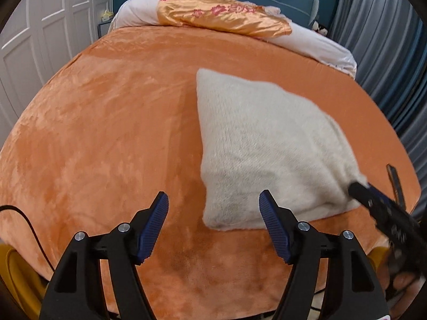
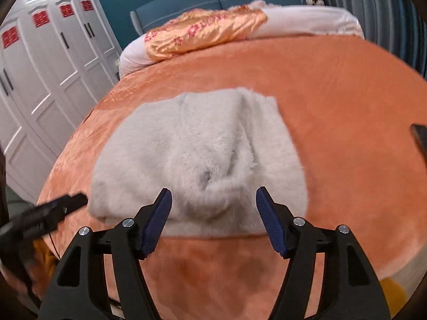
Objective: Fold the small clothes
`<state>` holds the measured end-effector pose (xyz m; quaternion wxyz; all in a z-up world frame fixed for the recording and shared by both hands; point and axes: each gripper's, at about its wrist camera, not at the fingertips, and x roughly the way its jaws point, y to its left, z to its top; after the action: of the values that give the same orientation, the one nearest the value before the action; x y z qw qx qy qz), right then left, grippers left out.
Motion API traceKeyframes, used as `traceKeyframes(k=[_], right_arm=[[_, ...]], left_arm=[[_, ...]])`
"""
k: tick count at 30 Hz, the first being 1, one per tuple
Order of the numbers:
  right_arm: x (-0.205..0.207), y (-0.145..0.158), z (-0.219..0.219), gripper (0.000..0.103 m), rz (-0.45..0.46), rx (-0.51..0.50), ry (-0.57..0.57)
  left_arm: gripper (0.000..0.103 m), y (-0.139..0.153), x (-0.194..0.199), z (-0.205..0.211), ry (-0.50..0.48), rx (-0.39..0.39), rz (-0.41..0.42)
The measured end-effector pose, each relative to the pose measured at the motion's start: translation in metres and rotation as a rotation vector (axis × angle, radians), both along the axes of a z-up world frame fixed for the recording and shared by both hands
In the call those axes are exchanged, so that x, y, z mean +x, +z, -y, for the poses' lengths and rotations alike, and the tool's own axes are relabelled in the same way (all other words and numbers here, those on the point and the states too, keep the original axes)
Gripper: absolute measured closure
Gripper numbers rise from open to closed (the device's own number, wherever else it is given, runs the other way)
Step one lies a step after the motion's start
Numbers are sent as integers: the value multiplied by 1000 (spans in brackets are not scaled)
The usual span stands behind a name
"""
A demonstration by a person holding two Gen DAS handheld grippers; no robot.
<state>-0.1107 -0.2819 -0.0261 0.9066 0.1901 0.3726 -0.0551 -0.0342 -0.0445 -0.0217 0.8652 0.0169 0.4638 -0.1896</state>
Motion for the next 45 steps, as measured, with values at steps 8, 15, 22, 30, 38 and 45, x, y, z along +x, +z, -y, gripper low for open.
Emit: traceKeyframes(k=[8, 15, 22, 30, 38, 45], right_arm=[[-26, 60, 18, 88, 252, 49, -30], [-14, -20, 35, 79, -78, -24, -68], [-30, 25, 36, 65, 48, -50, -91], [9, -11, 26, 87, -28, -90, -31], [-6, 18, 38, 91, 96, -147, -71], [8, -5, 43, 88, -17, -108, -46]], left_arm=[[35, -1, 9, 1, 1, -36, -13], [35, -6, 16, 16, 2, -37, -32], [35, 17, 19, 38, -15, -74, 4], [35, -1, 26, 69, 3, 12, -21], [34, -3, 25, 78, 0, 54, -5], [33, -13, 27, 84, 14, 103, -1]])
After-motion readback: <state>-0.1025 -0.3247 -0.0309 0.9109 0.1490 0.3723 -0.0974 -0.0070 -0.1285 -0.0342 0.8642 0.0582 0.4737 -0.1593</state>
